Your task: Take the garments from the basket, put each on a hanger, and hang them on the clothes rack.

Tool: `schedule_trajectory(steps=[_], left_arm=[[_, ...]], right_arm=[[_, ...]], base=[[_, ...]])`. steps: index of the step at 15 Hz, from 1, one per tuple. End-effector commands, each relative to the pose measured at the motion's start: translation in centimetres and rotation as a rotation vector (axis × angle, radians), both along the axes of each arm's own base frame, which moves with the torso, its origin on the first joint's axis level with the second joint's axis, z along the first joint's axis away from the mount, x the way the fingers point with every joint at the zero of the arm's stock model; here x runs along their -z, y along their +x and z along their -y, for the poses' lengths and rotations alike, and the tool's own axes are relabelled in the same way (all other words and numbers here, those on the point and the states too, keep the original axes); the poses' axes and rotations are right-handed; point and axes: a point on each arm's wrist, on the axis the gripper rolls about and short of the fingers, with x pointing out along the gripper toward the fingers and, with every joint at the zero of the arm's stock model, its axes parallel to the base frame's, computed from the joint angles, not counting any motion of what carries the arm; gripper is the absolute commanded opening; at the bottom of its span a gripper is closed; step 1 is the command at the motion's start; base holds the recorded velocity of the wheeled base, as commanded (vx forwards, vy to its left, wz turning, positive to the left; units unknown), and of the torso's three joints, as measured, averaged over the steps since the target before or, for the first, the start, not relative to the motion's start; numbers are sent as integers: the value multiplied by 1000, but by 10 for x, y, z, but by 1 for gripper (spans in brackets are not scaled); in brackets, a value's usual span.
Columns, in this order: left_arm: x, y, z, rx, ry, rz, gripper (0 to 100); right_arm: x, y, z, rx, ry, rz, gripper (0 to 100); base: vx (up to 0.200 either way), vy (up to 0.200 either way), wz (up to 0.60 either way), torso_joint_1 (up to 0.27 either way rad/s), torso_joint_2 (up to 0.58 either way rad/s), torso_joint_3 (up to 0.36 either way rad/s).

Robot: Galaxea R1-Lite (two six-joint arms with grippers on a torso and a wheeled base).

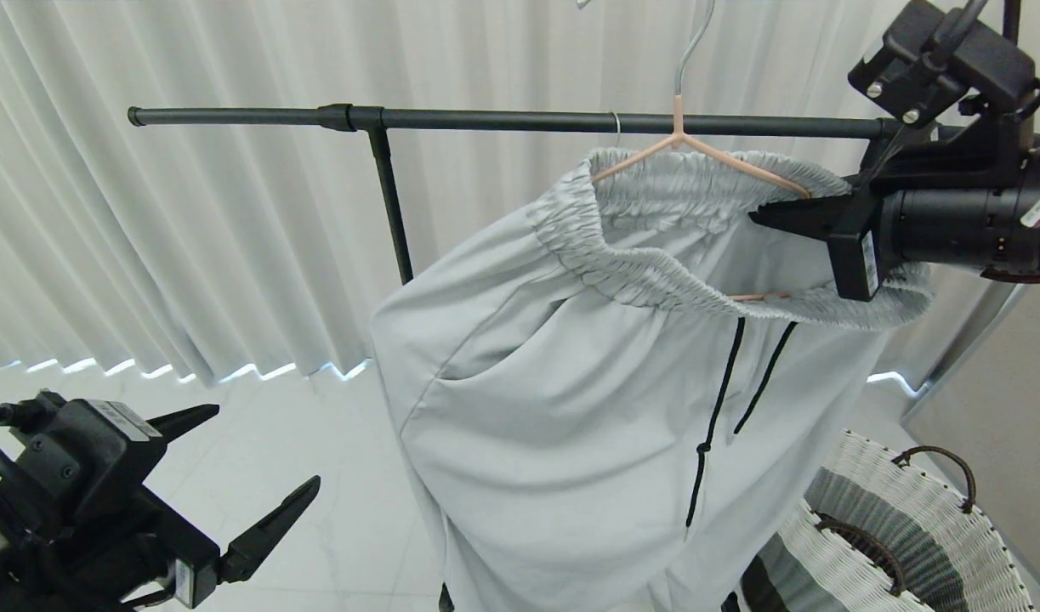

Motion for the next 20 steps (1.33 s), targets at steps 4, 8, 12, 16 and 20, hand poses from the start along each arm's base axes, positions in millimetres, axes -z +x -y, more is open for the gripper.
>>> schedule_trajectory(steps=[4,8,12,16,20], left_arm=[[-17,1,0,0,12,89,100],[-19,4,-1,-59,22,87,100],[-13,2,-3,-115,38,69,100],[-13,1,-3,-129,20,67,100],[-15,1,-3,-132,-24,64,100]], right_arm=[[6,-16,27,154,-59,-40,0],[19,-61,87,355,-122,-115,0],[31,-105,134,600,-144,-196,0],[37,-118,161,921,-135,-252,0],[34,-111,181,1143,-116,-265,0]], base=[[0,0,0,0,0,0],[0,0,0,0,0,0],[0,0,0,0,0,0],[0,0,0,0,0,0],[0,0,0,0,0,0]])
